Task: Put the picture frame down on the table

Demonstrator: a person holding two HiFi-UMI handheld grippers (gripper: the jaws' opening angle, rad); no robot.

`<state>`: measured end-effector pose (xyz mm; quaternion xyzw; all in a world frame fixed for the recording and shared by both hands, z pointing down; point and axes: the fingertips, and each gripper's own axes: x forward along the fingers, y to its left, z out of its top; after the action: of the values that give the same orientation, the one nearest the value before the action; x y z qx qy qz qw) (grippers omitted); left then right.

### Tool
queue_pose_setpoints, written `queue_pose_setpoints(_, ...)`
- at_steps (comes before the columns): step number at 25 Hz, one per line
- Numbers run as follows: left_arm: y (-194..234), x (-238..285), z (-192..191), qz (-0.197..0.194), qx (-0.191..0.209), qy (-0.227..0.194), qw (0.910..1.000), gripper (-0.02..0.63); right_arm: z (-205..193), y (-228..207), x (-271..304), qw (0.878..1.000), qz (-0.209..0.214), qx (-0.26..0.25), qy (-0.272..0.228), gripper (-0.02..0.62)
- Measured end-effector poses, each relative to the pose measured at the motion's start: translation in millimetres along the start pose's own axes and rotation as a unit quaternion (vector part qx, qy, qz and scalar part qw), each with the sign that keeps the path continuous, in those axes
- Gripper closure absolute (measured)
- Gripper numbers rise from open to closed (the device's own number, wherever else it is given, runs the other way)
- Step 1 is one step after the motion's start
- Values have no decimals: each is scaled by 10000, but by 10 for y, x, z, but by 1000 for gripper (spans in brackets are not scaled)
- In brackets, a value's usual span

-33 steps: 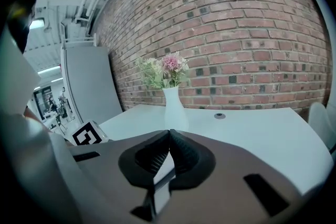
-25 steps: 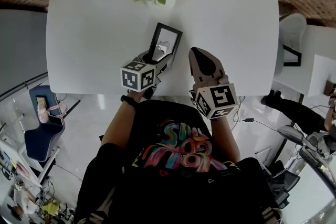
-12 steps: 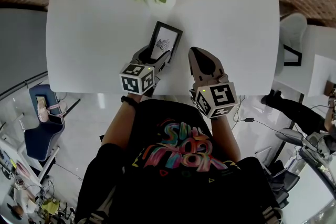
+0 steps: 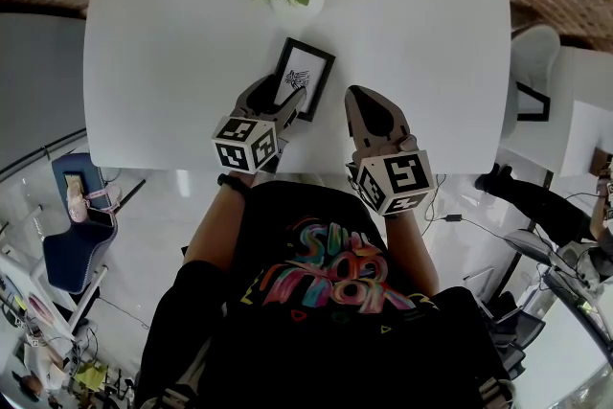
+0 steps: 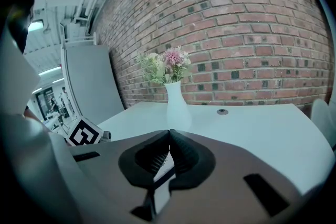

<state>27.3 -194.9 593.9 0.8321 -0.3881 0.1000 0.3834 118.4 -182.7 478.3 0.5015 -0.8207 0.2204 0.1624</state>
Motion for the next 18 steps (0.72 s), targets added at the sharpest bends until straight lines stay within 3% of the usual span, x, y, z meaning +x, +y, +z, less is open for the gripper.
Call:
queue_pose_setpoints(8,131,-89,54,138,61,-45,9999,319,-14,27,33,10000,12,51,-4,574)
queue_pose_setpoints(18,-18,-189,328,4,226,-347,9991,319,91,98,18,9999,42,-78,-71,574)
